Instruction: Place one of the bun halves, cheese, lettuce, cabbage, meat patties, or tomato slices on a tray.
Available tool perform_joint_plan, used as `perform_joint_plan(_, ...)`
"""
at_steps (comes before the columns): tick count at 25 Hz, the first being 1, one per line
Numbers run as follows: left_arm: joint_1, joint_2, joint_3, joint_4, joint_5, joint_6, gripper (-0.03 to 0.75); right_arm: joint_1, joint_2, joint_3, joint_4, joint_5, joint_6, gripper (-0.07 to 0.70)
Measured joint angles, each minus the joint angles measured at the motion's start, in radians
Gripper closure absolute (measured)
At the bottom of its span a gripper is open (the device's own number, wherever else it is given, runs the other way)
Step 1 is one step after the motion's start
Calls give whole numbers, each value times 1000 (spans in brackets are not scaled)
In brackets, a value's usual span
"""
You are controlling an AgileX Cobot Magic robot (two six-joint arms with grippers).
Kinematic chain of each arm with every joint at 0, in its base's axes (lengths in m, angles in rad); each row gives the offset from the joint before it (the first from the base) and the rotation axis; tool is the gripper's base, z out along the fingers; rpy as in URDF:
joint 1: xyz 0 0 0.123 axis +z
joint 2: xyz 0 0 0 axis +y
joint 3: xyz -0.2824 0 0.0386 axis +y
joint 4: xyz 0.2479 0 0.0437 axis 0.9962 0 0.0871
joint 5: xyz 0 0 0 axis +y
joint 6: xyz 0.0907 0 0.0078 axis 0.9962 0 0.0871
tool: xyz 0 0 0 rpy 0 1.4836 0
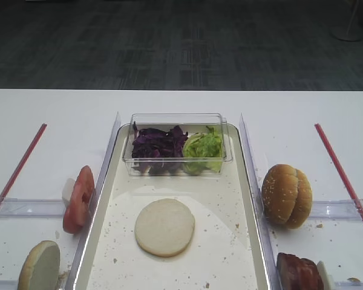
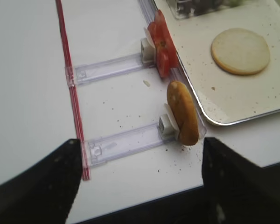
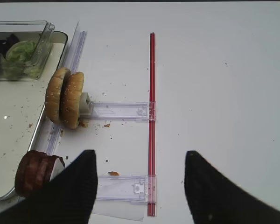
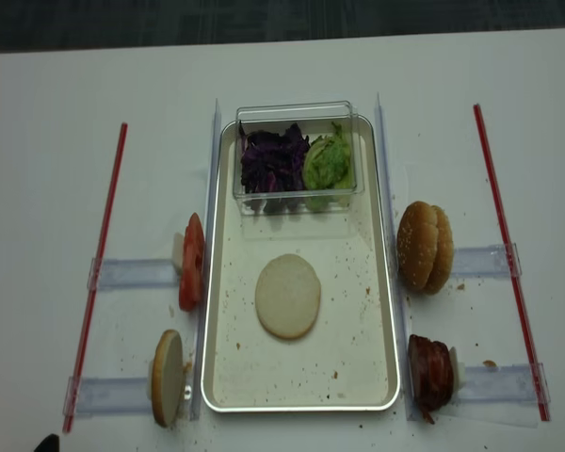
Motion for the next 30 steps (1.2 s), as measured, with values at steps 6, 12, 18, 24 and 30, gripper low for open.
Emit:
perform_joint_plan(6, 0, -38, 0, -2, 1, 0, 223, 0, 0, 0, 0, 0, 0, 186)
perform_joint_plan(12, 0, -40, 32, 10, -56, 6, 223, 0, 0, 0, 0, 0, 0, 186)
perform_joint_plan(18, 0, -40, 37, 16, -72, 8, 223, 0, 0, 0, 0, 0, 0, 186)
perform_joint_plan(24, 0, -40, 37, 16, -74, 8, 223, 0, 0, 0, 0, 0, 0, 186)
perform_joint_plan(30, 0, -40, 37, 17, -74, 8, 223, 0, 0, 0, -2, 0, 0, 186)
